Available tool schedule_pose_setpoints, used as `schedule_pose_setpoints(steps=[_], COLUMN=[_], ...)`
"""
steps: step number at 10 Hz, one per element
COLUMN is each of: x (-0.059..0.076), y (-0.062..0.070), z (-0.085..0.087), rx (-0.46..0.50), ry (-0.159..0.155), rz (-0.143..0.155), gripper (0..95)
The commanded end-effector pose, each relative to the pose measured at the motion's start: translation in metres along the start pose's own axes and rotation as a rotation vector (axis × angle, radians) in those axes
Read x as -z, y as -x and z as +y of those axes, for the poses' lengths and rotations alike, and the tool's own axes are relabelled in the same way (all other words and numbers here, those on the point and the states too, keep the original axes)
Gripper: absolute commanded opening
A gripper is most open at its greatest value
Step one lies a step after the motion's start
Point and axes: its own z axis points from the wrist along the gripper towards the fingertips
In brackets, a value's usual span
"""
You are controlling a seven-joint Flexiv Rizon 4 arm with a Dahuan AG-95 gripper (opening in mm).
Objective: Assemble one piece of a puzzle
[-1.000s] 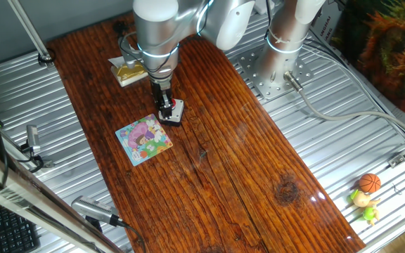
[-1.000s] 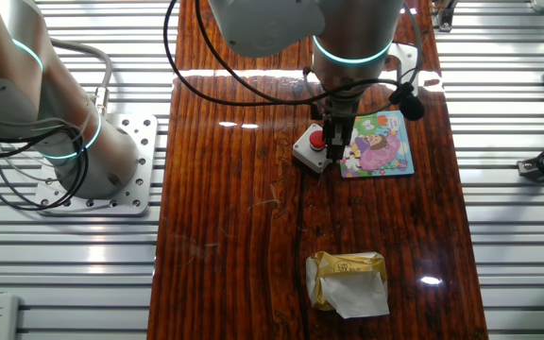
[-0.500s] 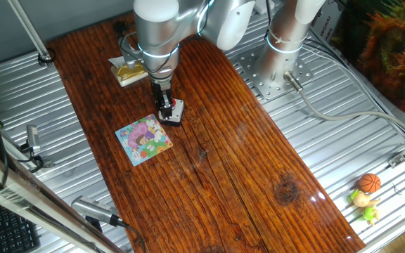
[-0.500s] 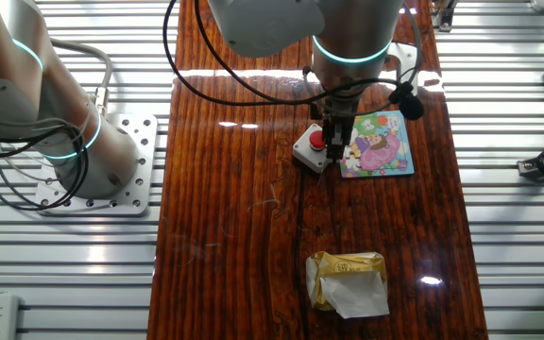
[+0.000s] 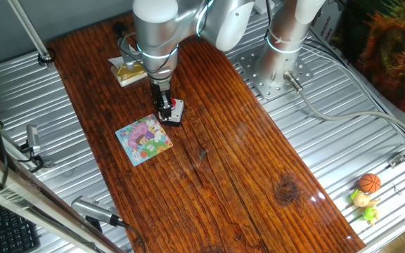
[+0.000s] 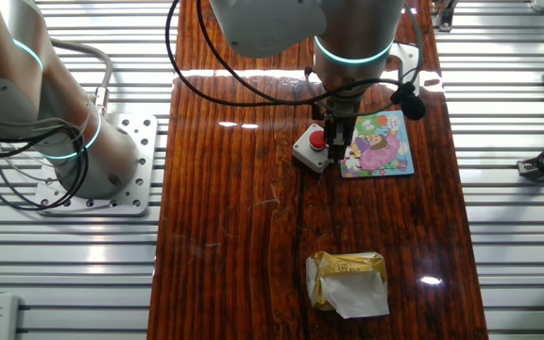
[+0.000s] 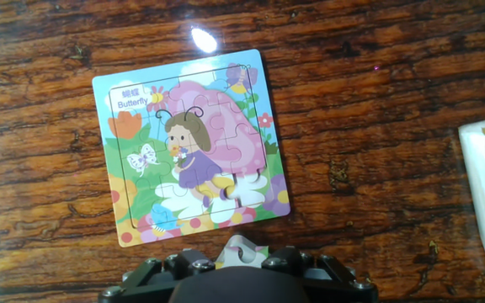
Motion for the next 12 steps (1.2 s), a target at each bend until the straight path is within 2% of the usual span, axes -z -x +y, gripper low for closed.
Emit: schedule_pose_setpoints(steps=[1, 12], x=[0.0008, 0.0005], y=[-0.0006, -0.0009], z=[-0.0006, -0.0005], rx=[0.0, -0.01], ry=[-0.005, -0.01], rz=[0.003, 0.004], gripper=[57.0, 57.0])
